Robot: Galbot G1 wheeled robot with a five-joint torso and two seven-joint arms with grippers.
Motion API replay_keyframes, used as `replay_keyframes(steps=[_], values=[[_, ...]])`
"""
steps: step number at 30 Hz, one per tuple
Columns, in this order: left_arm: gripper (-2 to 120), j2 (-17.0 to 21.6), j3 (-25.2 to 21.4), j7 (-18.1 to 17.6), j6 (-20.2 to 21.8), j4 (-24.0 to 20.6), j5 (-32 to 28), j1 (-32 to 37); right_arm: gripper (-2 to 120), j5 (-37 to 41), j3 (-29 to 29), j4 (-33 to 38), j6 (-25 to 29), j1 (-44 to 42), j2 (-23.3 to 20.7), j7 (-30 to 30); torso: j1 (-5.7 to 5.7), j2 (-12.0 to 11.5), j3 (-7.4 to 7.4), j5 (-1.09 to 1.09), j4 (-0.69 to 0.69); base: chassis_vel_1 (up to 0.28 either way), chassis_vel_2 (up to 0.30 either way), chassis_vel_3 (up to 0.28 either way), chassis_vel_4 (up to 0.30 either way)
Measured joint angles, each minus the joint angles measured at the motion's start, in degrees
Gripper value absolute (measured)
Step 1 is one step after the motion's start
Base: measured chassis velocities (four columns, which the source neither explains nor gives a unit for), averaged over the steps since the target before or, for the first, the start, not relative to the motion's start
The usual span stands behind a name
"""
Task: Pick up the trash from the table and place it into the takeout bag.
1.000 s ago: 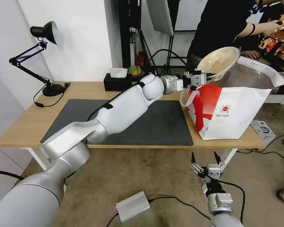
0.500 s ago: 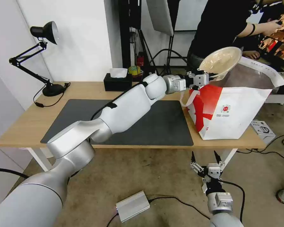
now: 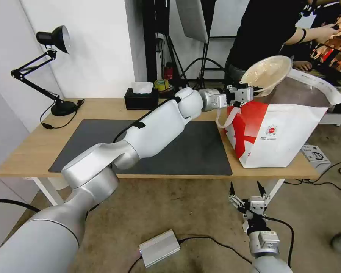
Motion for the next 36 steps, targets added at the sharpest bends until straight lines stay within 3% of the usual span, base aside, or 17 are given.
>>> replay_keyframes(steps=[18,19,22,36], values=[[81,-0.4,0.7,-0.1,0.2,-0.6,-0.2,-0.6,94,-0.1,-0.2,0.1,0.0,0.0,0.2,0.0,0.00,0.0,0.00,0.00,0.00,0.000,0.000,0.000,0.000],[90,-0.4,0.8,-0.2,0.2,-0.7,-0.3,-0.7,94,-0.1,-0.2,0.2,0.0,0.0,0.2,0.0,0.00,0.0,0.00,0.00,0.00,0.000,0.000,0.000,0.000],[97,-0.4,0.8,-0.2,0.3,-0.8,-0.4,-0.8,94,-0.1,-0.2,0.2,0.0,0.0,0.2,0.0,0.00,0.0,0.00,0.00,0.00,0.000,0.000,0.000,0.000],[100,-0.1,2.1,-0.2,1.1,-3.2,-5.1,-1.4,95,-0.1,-0.2,0.2,0.0,0.3,0.2,0.0,0.00,0.0,0.00,0.00,0.00,0.000,0.000,0.000,0.000]])
